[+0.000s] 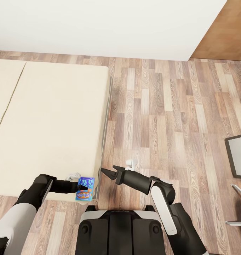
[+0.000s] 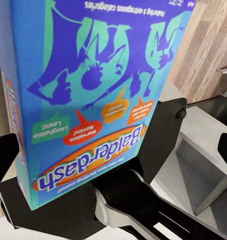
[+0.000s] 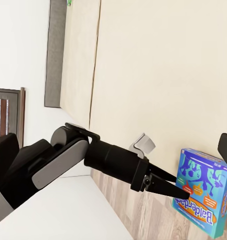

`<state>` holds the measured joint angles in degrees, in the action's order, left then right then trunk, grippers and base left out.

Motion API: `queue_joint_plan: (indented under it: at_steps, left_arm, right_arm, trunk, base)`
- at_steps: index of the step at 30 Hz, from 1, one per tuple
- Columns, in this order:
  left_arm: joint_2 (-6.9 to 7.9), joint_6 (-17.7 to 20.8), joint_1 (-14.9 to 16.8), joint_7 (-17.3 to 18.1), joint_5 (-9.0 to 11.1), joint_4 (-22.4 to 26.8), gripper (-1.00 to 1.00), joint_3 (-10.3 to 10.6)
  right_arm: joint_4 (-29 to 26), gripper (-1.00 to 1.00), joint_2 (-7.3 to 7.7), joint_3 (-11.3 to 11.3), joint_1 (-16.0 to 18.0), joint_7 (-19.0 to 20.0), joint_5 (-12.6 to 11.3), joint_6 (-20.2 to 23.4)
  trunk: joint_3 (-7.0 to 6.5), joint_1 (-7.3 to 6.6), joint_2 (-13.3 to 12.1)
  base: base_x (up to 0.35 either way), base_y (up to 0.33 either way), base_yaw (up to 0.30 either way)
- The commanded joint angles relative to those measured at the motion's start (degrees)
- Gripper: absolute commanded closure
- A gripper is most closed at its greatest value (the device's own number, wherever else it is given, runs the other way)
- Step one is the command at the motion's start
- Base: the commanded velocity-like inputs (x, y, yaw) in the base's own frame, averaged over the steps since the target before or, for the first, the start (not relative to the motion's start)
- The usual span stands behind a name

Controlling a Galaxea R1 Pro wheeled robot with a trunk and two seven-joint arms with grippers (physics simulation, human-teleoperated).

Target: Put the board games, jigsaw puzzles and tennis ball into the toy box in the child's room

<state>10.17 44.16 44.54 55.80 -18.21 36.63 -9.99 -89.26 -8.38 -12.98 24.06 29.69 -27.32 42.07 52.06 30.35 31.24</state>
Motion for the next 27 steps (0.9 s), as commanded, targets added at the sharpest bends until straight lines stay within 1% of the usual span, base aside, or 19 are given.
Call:
queue_joint_plan:
  at_steps: [1,12,19,27]
  left_arm:
    - [-0.03,0.32,0.02,0.54,-0.6,0.07,-1.0,-0.29]
    - [-0.04,0.23,0.02,0.6,-0.6,0.08,-1.0,-0.29]
    - [-0.02,0.23,0.02,1.86,-0.6,0.05,-1.0,-0.29]
    - [-0.06,0.23,0.02,2.03,-0.6,0.05,-1.0,-0.29]
  right_arm:
    - [-0.03,-1.0,-0.03,0.06,0.02,0.02,-0.19,0.38]
    - [-0.03,-1.0,0.0,0.06,0.02,0.02,-0.19,0.38]
    - [-0.03,-1.0,-0.01,0.06,0.02,0.02,-0.19,0.38]
    - [-0.03,-1.0,-0.01,0.06,0.02,0.02,-0.19,0.38]
  trunk:
    - [0.05,0.02,0.07]
    - [0.05,0.02,0.07]
    - [0.05,0.02,0.07]
    - [0.05,0.02,0.07]
  base:
    - [0.0,0.0,0.0]
    - [0.0,0.0,0.0]
    - [0.0,0.0,0.0]
    - [0.0,0.0,0.0]
